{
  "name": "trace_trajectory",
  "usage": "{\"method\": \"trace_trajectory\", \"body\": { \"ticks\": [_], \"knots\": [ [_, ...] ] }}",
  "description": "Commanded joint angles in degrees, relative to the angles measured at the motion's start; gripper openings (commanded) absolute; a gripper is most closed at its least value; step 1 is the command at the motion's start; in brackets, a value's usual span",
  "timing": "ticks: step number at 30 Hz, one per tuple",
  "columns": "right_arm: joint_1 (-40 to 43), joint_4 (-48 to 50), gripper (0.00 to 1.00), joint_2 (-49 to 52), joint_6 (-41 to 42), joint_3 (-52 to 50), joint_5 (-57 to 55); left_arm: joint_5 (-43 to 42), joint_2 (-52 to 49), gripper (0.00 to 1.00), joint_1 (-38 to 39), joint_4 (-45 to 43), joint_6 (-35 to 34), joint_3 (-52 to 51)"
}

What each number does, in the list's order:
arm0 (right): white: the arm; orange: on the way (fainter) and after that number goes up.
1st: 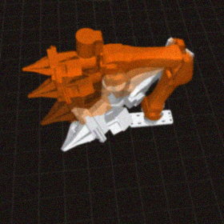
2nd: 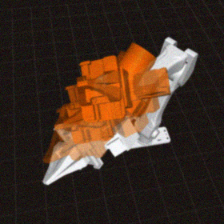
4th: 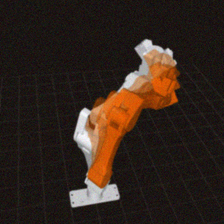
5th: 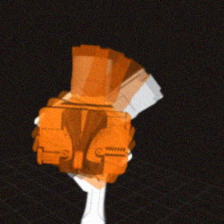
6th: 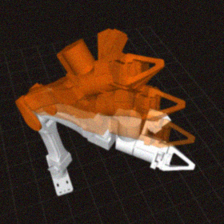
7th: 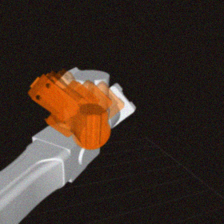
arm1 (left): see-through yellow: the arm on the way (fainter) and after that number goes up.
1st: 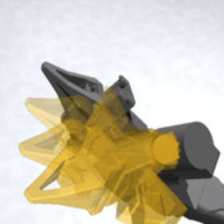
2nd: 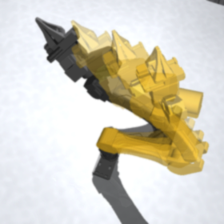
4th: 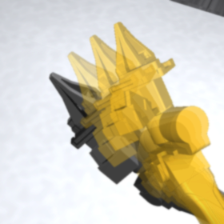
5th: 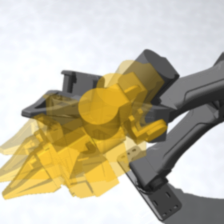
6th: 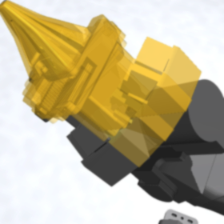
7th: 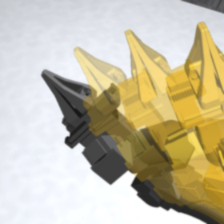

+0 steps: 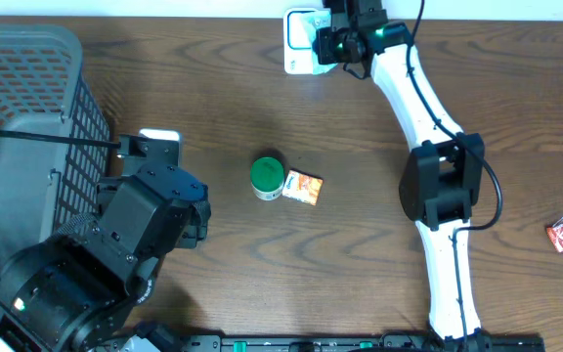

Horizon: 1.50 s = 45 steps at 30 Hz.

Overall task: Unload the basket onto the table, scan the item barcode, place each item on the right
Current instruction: 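Carry the wipes pack to the right table edge and release it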

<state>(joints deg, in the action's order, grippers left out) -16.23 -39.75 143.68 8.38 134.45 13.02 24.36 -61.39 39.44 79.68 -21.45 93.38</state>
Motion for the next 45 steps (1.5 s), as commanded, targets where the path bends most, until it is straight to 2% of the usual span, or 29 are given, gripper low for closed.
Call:
{"method": "trace_trajectory", "body": {
  "ticks": [1,8,10,18,22,26,32,39,45],
  "knots": [
    [-1.8,0.4,0.08,2.7,0.4,1.4,-0.9,0.8,0.0,0.75,-0.2,0.2,-0.7,0.5],
    [-2.2,-1.4,0.02,4.2,1.3,1.7,-2.5,0.8,0.0,0.75,-0.2,0.2,-0.7,0.5],
    [-2.0,-4.5,0.02,4.1,2.3,3.4,-4.1,0.8,0.0,0.75,-0.2,0.2,-0.7,0.5],
    [-1.0,-32.6,0.01,4.1,4.5,19.9,-23.9,0.8,0.0,0.75,-0.2,0.2,-0.7,0.5],
    [0.9,-45.4,0.01,4.1,5.1,26.0,-26.9,0.8,0.0,0.75,-0.2,0.2,-0.7,0.5],
    [5.7,-57.3,0.01,4.1,7.4,27.1,-31.2,0.8,0.0,0.75,-0.2,0.2,-0.7,0.5],
    [14.5,-57.6,0.01,3.9,7.9,21.0,-34.1,0.8,0.0,0.75,-0.2,0.2,-0.7,0.5],
    [24.7,-57.6,0.03,3.9,7.8,8.5,-34.3,0.8,0.0,0.75,-0.2,0.2,-0.7,0.5],
    [32.8,-57.5,0.03,3.9,11.3,-2.9,-44.7,0.8,0.0,0.75,-0.2,0.2,-0.7,0.5]
  ]
}}
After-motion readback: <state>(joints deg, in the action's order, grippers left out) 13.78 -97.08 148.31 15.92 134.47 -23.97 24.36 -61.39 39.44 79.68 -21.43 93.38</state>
